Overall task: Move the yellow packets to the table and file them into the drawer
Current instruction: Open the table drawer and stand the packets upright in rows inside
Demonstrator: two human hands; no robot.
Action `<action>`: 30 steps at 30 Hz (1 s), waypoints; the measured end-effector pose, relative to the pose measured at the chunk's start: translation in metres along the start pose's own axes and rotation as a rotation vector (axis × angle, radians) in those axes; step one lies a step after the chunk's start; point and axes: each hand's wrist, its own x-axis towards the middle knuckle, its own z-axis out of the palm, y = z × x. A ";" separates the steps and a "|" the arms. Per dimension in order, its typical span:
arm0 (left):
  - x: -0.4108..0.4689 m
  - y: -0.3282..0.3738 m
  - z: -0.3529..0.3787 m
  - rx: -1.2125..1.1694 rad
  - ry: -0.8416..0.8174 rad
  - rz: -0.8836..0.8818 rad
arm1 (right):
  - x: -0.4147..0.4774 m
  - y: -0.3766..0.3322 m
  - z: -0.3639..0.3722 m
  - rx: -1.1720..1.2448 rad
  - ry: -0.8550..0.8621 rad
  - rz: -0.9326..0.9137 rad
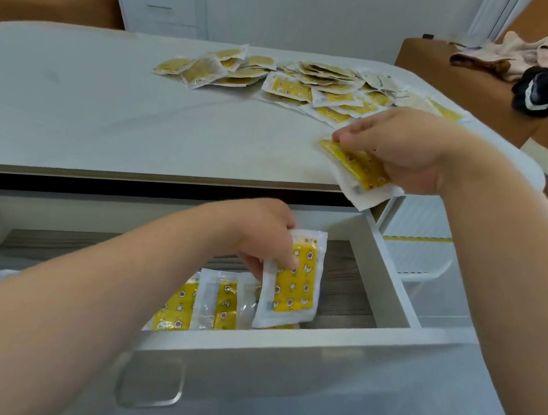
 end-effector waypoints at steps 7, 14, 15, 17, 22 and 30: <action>0.061 -0.011 0.018 -0.056 -0.155 0.013 | -0.029 0.013 -0.021 0.083 -0.503 -0.030; 0.071 -0.033 0.033 0.617 0.040 0.156 | -0.007 0.061 0.002 -0.176 -0.567 0.138; 0.070 -0.033 0.033 0.642 0.048 0.161 | -0.002 0.068 0.006 -0.202 -0.554 0.150; 0.068 -0.031 0.033 0.617 0.027 0.175 | 0.004 0.078 0.015 -0.229 -0.562 0.176; 0.070 -0.030 0.031 0.635 0.051 0.219 | 0.009 0.085 0.032 -0.499 -0.607 0.149; 0.073 -0.033 0.032 0.620 0.042 0.245 | 0.002 0.072 0.058 -1.170 -0.573 -0.065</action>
